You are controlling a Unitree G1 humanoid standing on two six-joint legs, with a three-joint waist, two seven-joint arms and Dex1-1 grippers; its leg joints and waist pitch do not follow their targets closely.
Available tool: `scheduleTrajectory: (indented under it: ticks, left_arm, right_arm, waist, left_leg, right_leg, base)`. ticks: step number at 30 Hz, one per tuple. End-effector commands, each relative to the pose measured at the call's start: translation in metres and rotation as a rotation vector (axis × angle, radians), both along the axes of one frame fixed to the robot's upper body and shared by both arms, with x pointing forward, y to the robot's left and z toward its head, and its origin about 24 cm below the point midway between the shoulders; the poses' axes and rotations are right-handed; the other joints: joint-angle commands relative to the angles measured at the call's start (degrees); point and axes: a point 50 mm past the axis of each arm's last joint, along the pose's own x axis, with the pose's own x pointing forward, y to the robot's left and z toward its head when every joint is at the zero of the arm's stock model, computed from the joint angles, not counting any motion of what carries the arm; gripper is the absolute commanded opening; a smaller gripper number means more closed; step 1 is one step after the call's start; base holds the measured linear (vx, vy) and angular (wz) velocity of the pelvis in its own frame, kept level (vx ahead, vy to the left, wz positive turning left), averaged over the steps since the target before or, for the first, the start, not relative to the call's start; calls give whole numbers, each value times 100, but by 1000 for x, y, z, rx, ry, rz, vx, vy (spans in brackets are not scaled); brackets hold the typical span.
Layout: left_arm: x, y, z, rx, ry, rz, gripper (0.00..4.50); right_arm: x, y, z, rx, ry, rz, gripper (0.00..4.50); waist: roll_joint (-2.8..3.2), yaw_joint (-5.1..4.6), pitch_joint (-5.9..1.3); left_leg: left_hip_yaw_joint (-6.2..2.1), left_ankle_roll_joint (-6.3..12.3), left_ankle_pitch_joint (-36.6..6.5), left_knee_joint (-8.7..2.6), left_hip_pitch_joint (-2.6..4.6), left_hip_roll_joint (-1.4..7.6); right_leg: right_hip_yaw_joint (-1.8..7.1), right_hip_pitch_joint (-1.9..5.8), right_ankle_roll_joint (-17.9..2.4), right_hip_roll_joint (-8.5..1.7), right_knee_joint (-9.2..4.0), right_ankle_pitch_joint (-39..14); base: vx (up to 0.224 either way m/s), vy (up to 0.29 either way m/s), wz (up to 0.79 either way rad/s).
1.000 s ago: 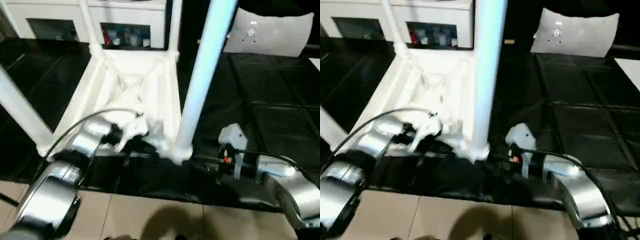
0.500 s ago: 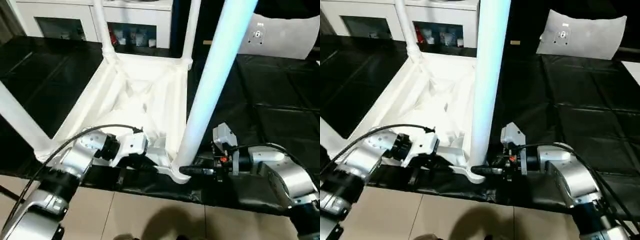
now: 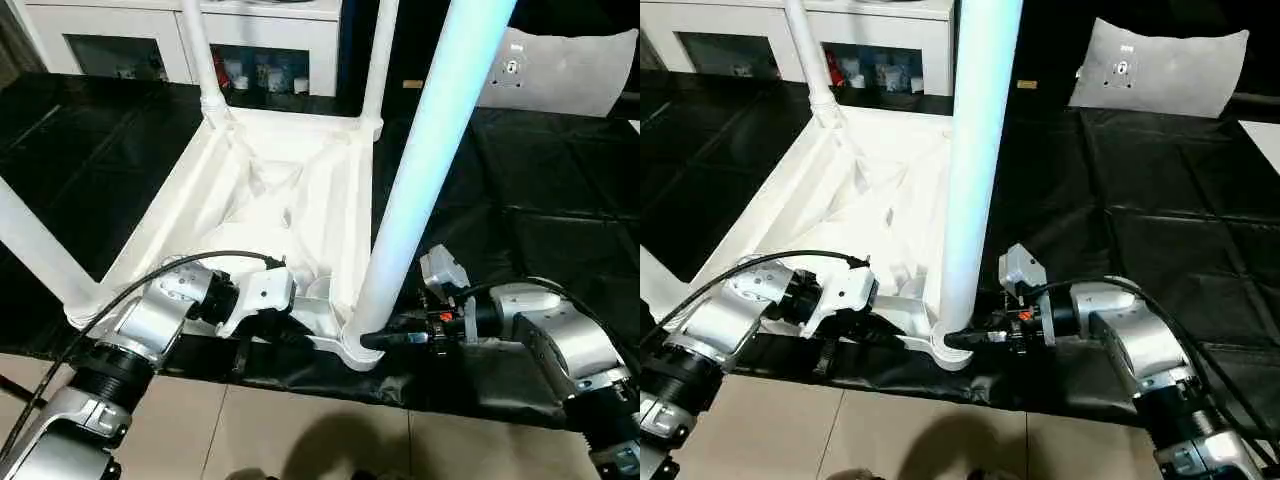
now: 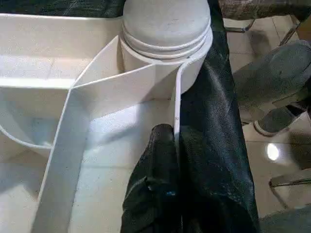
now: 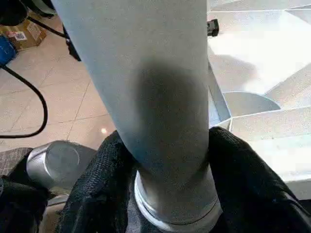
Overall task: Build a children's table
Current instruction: Rotate leg to tighten
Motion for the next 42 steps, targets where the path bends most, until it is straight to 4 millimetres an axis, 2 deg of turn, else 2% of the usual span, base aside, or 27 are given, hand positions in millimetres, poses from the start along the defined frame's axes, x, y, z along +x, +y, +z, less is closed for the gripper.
scheduleTrajectory:
  ticks: [1, 5, 7, 8, 9, 10, 11, 12, 14, 15, 16, 18, 20, 21, 24, 26, 28, 31, 33, 35, 36, 37, 38, 39, 40, 42]
  left_arm:
    - [1, -1, 6, -15, -18, 16, 0]
    - [8, -5, 9, -33, -23, 122, 0]
    - [12, -8, 10, -50, -28, 184, 0]
    - [15, -11, 12, -67, -33, 224, 0]
    - [20, -15, 14, -90, -43, 285, 0]
    - [22, -17, 15, -98, -46, 303, 0]
    - [23, -19, 16, -105, -50, 324, 0]
    - [29, -27, 16, -116, -70, 393, 0]
    - [34, -37, 14, -128, -78, 469, 0]
    - [36, -40, 14, -131, -82, 492, 0]
    - [37, -42, 14, -137, -83, 513, 0]
    - [40, -49, 15, -152, -76, 564, 0]
    - [46, -58, 17, -162, -100, 632, 0]
    - [48, -61, 18, -161, -118, 661, 0]
    - [52, -78, 21, -155, -170, 683, 0]
    - [52, -80, 21, -152, -175, 682, 0]
    - [49, -84, 20, -145, -169, 651, 0]
    - [47, -82, 17, -126, -168, 619, 0]
    - [45, -79, 15, -117, -164, 599, 0]
    - [43, -75, 14, -114, -161, 576, 0]
    - [41, -73, 13, -114, -155, 562, 0]
    - [37, -67, 11, -116, -142, 504, 0]
    - [35, -64, 10, -111, -135, 475, 0]
    - [35, -64, 10, -111, -135, 475, 0]
    - [31, -60, 8, -112, -116, 417, 0]
    - [27, -55, 7, -108, -101, 367, 0]
  right_arm:
    - [-5, 6, 0, 8, 39, 52, 202]
    - [-9, 17, -3, 44, 67, -9, 201]
    - [-10, 23, -6, 47, 61, -44, 201]
    - [-9, 27, -8, 44, 52, -77, 201]
    - [-8, 34, -12, 39, 38, -134, 201]
    - [-8, 37, -13, 36, 34, -158, 201]
    - [-7, 39, -15, 33, 29, -186, 201]
    - [-1, 52, -19, 45, 35, -312, 200]
    - [5, 64, -23, 45, 36, -439, 198]
    - [7, 68, -24, 42, 37, -469, 197]
    - [9, 71, -25, 41, 35, -498, 196]
    - [14, 78, -27, 38, 39, -590, 196]
    - [21, 88, -29, 34, 46, -709, 196]
    - [24, 92, -29, 30, 49, -766, 195]
    - [33, 107, -25, 27, 52, -923, 195]
    - [33, 109, -24, 26, 49, -937, 195]
    - [34, 107, -21, 62, 38, -977, 251]
    - [35, 90, -19, 100, 7, -1032, 267]
    - [35, 80, -19, 114, -11, -1042, 298]
    - [33, 69, -17, 131, -40, -1015, 308]
    - [32, 63, -16, 136, -51, -999, 314]
    - [29, 47, -12, 154, -83, -936, 320]
    - [28, 40, -10, 160, -99, -909, 330]
    - [28, 40, -10, 160, -99, -909, 342]
    - [25, 29, -5, 163, -134, -847, 354]
    - [22, 20, -1, 162, -166, -777, 364]
  waist:
    - [-23, 24, -346]
    - [-22, 19, -319]
    - [-27, 14, -310]
    - [-56, -5, -302]
    - [-50, -13, -285]
    - [-49, -25, -281]
    - [-51, -66, -271]
    - [-58, -120, -248]
    - [-48, -155, -241]
    - [-45, -185, -221]
    - [-56, -202, -212]
    - [-37, -219, -193]
    - [-31, -230, -208]
    - [-4, -241, -217]
    - [12, -263, -252]
    - [15, -263, -253]
    - [28, -252, -268]
    - [42, -237, -259]
    - [43, -209, -265]
    - [52, -201, -277]
    - [38, -200, -284]
    - [27, -193, -301]
    - [31, -171, -313]
    - [30, -169, -310]
    - [22, -169, -309]
    - [14, -145, -309]
  left_leg:
    - [-324, 841, 520, -398, -20, 815]
    - [-336, 789, 482, -414, -18, 825]
    - [-319, 693, 326, -416, -21, 777]
    - [-301, 657, 283, -423, -28, 766]
    - [-310, 547, 184, -435, -35, 749]
    - [-316, 514, 160, -443, -34, 754]
    - [-327, 461, 86, -459, -25, 751]
    - [-327, 395, -15, -470, -18, 739]
    - [-332, 329, -143, -466, -34, 695]
    - [-313, 276, -264, -463, -13, 645]
    - [-296, 281, -319, -461, 2, 626]
    - [-294, 282, -426, -471, 26, 620]
    - [-314, 280, -422, -480, 26, 646]
    - [-338, 277, -372, -491, 25, 683]
    - [-360, 282, -151, -493, 9, 718]
    - [-355, 346, -12, -491, -1, 745]
    - [-343, 422, 118, -477, -10, 749]
    - [-328, 497, 110, -476, -13, 754]
    - [-335, 510, 119, -482, -8, 774]
    - [-337, 543, 153, -470, -20, 779]
    - [-341, 565, 180, -469, -17, 784]
    - [-339, 650, 294, -453, -38, 780]
    - [-333, 766, 370, -432, -54, 766]
    - [-337, 827, 407, -429, -60, 769]
    - [-329, 885, 458, -421, -67, 767]
    - [-320, 933, 412, -411, -78, 736]
  right_leg:
    - [615, 387, -726, -899, -262, -294]
    - [621, 378, -692, -900, -295, -456]
    - [619, 389, -649, -912, -350, -768]
    - [625, 402, -629, -914, -373, -887]
    - [611, 402, -530, -897, -422, -1235]
    - [608, 401, -509, -890, -430, -1293]
    - [599, 390, -465, -882, -464, -1442]
    - [600, 368, -451, -872, -500, -1622]
    - [582, 400, -381, -890, -544, -1887]
    - [560, 379, -242, -869, -629, -2237]
    - [558, 367, -183, -855, -655, -2364]
    - [542, 341, -104, -835, -698, -2585]
    - [554, 340, -77, -842, -682, -2507]
    - [570, 332, -148, -853, -653, -2272]
    - [606, 346, -361, -878, -549, -1692]
    - [638, 348, -512, -898, -486, -1271]
    - [651, 366, -636, -912, -426, -913]
    - [656, 366, -694, -928, -421, -810]
    - [656, 373, -670, -926, -410, -818]
    - [656, 386, -677, -934, -396, -676]
    - [655, 392, -671, -929, -383, -621]
    - [665, 401, -699, -941, -343, -431]
    - [662, 411, -704, -951, -320, -257]
    - [660, 403, -701, -948, -320, -205]
    - [653, 393, -710, -936, -310, -147]
    - [641, 404, -649, -937, -332, -274]
  base:
    - [0, 0, 0]
    - [0, 0, 0]
    - [0, 0, 0]
    - [0, 0, 0]
    - [0, 0, 0]
    - [0, 0, 0]
    - [0, 0, 0]
    - [0, 0, 0]
    - [0, 0, 0]
    - [0, 0, 0]
    - [0, 0, 0]
    - [0, 0, 0]
    - [0, 0, 0]
    - [0, 0, 0]
    - [0, 0, 0]
    - [0, 0, 0]
    - [0, 0, 0]
    - [0, 0, 0]
    - [0, 0, 0]
    - [0, 0, 0]
    - [0, 0, 0]
    - [0, 0, 0]
    - [0, 0, 0]
    - [0, 0, 0]
    - [0, 0, 0]
    - [0, 0, 0]
